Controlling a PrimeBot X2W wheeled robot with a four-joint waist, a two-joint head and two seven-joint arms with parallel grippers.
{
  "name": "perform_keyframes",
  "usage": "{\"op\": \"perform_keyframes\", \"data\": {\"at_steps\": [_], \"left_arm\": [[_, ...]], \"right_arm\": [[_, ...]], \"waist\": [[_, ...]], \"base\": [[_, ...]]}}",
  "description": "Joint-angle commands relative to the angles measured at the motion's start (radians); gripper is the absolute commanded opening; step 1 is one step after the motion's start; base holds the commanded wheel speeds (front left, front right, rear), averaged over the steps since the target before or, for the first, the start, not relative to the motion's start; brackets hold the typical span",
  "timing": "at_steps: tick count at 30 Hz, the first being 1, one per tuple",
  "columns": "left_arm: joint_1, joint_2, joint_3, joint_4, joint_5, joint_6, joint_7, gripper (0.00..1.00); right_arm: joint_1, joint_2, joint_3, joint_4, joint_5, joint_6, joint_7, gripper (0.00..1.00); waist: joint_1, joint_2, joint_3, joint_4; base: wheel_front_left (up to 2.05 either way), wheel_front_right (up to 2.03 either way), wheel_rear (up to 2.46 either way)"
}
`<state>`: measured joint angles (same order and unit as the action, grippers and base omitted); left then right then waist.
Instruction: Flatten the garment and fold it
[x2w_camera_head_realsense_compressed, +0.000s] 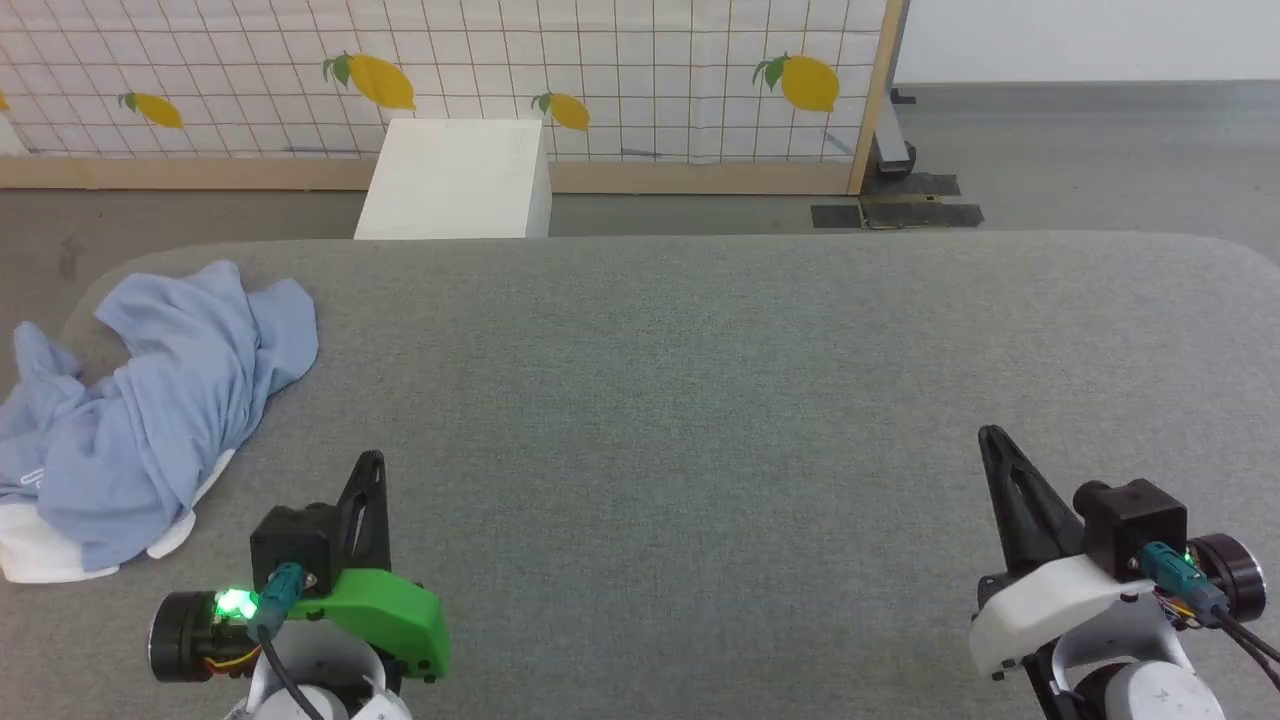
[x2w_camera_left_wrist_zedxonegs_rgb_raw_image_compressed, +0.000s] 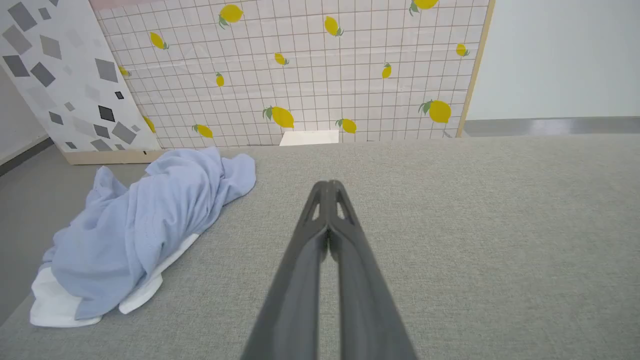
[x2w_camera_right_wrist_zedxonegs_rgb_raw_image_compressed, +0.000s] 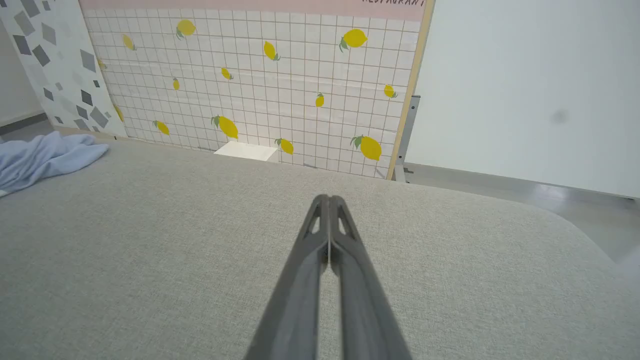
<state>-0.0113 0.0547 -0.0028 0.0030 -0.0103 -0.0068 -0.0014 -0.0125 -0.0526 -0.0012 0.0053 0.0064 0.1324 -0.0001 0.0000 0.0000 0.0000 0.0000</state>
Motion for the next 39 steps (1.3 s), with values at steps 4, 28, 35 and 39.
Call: {"op": "perform_keyframes", "data": {"at_steps": [4,28,35,39], "left_arm": [[0.011,-0.005,0.003,-0.003,0.010,0.007,0.001,0.00],[-0.003,0.000,-0.012,0.008,-0.010,0.009,-0.010,1.00],[-0.009,0.000,-0.021,0.021,-0.023,0.022,-0.025,1.00],[-0.011,0.001,-0.025,0.028,-0.030,0.029,-0.034,1.00]], "right_arm": [[0.013,0.002,0.001,-0.005,-0.006,-0.002,0.000,0.00],[-0.001,0.000,-0.003,0.003,0.006,0.000,-0.008,1.00],[-0.002,0.000,-0.006,0.007,0.009,0.000,-0.018,1.00],[-0.003,0.000,-0.006,0.009,0.011,0.000,-0.023,1.00]], "waist": [[0.0000,0.0000,0.000,0.000],[0.0000,0.0000,0.000,0.002],[0.0000,0.0000,0.000,0.018],[0.0000,0.0000,-0.001,0.035]], "base": [[0.00,0.00,0.00],[0.00,0.00,0.00],[0.00,0.00,0.00],[0.00,0.00,0.00]]}}
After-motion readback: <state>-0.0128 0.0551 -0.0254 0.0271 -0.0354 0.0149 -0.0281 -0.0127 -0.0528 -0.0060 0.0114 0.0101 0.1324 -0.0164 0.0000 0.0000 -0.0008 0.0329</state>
